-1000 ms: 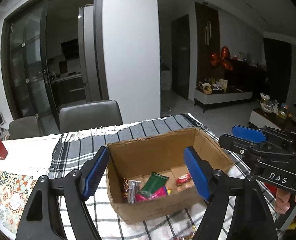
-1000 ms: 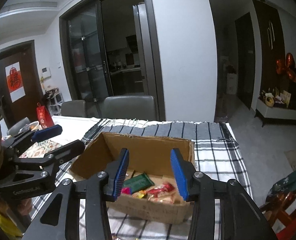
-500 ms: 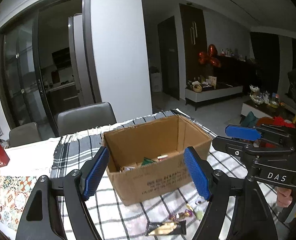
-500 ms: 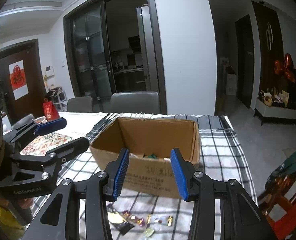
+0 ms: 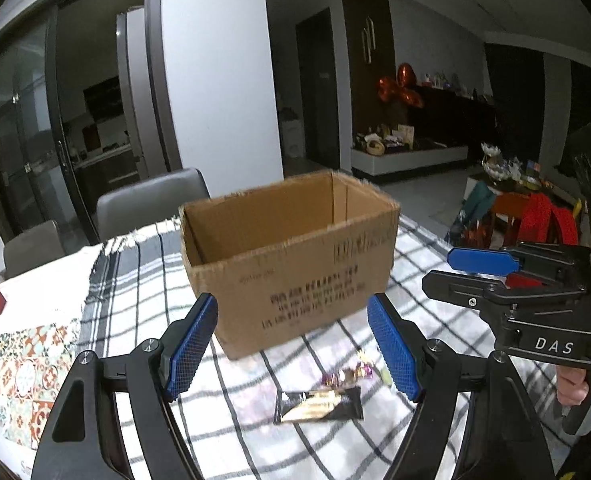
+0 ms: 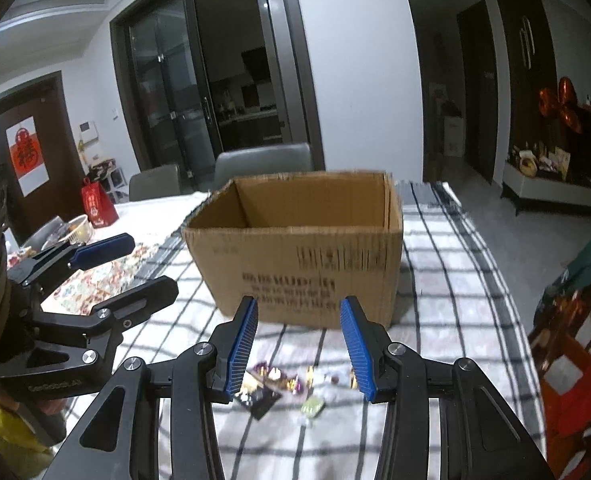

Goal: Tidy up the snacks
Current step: 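Return both tools to the snacks left beside the box, then grasp a purple-wrapped candy with the left tool while the right tool grasps the pale green candy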

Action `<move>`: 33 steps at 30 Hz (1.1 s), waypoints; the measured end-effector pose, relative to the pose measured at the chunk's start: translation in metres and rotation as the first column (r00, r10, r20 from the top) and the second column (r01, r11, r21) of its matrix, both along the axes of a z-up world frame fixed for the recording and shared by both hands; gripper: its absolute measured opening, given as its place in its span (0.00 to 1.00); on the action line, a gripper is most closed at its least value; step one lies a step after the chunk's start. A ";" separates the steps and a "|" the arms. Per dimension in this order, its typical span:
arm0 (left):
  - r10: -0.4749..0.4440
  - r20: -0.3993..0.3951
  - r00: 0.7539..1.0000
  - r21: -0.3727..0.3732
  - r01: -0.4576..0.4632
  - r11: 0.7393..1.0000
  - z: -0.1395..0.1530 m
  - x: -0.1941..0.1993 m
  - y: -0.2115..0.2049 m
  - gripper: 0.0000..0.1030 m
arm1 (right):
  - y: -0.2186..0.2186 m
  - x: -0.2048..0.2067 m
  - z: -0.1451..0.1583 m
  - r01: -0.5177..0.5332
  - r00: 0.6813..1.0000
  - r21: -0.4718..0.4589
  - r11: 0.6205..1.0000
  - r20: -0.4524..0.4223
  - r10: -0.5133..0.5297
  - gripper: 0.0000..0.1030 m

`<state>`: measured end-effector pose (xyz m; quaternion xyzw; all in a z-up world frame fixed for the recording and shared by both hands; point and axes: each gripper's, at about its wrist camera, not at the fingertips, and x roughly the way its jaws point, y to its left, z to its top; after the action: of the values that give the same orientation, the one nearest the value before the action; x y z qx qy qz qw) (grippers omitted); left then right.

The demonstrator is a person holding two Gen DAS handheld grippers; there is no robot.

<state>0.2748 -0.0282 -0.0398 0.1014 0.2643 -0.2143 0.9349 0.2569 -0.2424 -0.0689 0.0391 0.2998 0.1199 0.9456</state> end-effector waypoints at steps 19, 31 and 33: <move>-0.111 -0.177 0.978 0.073 0.126 0.989 -0.079 0.019 -0.017 0.70 | 0.008 -0.001 -0.070 -0.010 0.982 0.012 1.000 -0.186 0.012 0.43; -0.167 -0.256 0.952 0.083 0.193 0.978 -0.111 0.040 -0.031 0.61 | 0.006 0.013 -0.106 0.003 0.964 0.037 0.999 -0.267 0.007 0.42; -0.168 -0.271 0.948 0.077 0.195 0.978 -0.116 0.043 -0.033 0.60 | 0.006 0.015 -0.109 0.005 0.963 0.040 0.999 -0.270 0.006 0.40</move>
<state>0.3179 -0.0611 -0.1557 0.1438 0.3863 -0.2974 0.8612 0.2722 -0.2368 -0.1777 0.0741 0.4232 0.1199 0.8950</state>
